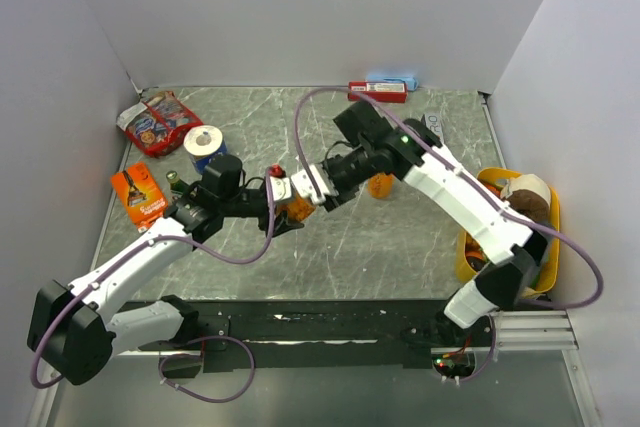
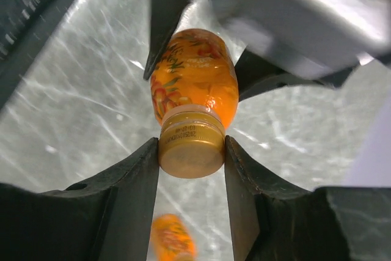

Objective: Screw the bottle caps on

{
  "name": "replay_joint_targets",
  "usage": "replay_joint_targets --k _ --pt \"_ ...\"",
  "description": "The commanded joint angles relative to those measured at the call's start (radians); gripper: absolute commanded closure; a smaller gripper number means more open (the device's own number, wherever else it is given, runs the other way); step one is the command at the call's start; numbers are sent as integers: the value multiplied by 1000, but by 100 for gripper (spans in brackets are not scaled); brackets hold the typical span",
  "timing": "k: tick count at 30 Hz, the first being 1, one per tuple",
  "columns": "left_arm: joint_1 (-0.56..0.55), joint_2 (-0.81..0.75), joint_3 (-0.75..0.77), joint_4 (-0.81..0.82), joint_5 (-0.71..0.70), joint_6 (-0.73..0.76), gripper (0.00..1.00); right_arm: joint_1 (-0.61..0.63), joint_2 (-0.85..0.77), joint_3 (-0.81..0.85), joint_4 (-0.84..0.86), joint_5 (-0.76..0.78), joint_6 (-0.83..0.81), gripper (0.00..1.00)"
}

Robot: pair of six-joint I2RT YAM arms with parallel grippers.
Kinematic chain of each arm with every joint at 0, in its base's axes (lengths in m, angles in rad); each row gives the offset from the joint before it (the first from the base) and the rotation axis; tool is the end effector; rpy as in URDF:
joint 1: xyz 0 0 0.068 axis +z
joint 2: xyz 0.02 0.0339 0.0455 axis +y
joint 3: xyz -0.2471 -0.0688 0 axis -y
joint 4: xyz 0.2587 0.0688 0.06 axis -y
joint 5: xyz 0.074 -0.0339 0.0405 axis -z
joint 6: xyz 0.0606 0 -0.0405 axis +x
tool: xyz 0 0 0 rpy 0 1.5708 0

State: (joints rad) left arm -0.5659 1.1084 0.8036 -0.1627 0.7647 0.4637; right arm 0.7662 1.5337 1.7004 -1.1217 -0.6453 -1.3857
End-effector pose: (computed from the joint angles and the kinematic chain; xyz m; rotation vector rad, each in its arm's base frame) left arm 0.2136 -0.1854 0.2612 1.3708 1.4498 -0.8388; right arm 0.2101 0.2528 0.3626 -2.1620 0.8860 0.5146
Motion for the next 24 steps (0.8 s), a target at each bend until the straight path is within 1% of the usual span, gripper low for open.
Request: replay_joint_targets --k 1,2,3,6,8,10,11,13,15,16,17,18,19,20,22,24 --pt "-6 -58 -27 227 -102 -94 99 -34 120 195 -96 -135 269 100" --pt "-5 -62 -30 239 -111 -97 99 -38 132 214 -134 -145 286 100" --pt "-6 -62 -27 239 -117 -97 99 -35 137 215 -133 -149 287 100" --pt "-5 -59 -26 242 -111 -109 99 -36 99 167 -78 -133 289 100" --pt "-5 -61 -30 252 -111 -125 99 -34 92 169 -81 -111 263 100" --pt "-5 -56 -32 246 -110 -134 90 -34 95 195 -111 -96 252 100" --pt "-6 -47 -29 236 -104 -134 83 -34 95 202 -121 -91 241 100" --pt "-6 -39 -20 213 -87 -126 77 -34 83 202 -133 -77 232 100" --pt "-5 -33 -23 212 -88 -122 90 -30 71 196 -133 -70 232 100" --pt "-8 -35 -29 247 -102 -129 98 -28 71 202 -138 -63 252 100" --pt "-8 -39 -47 276 -169 -149 99 -25 84 211 -142 -57 273 100" --pt "-9 -42 -53 302 -198 -164 99 -25 94 240 -147 -62 299 100" --pt "-14 -44 -58 348 -237 -177 99 -24 107 257 -145 -60 388 100" --pt "-15 -45 -64 373 -314 -189 99 -27 144 275 -147 -51 442 100" --pt "-20 -42 -64 416 -389 -239 99 -28 186 341 -177 -65 589 100" --pt "-23 -33 -61 459 -470 -270 99 -34 210 346 -156 -63 680 100"
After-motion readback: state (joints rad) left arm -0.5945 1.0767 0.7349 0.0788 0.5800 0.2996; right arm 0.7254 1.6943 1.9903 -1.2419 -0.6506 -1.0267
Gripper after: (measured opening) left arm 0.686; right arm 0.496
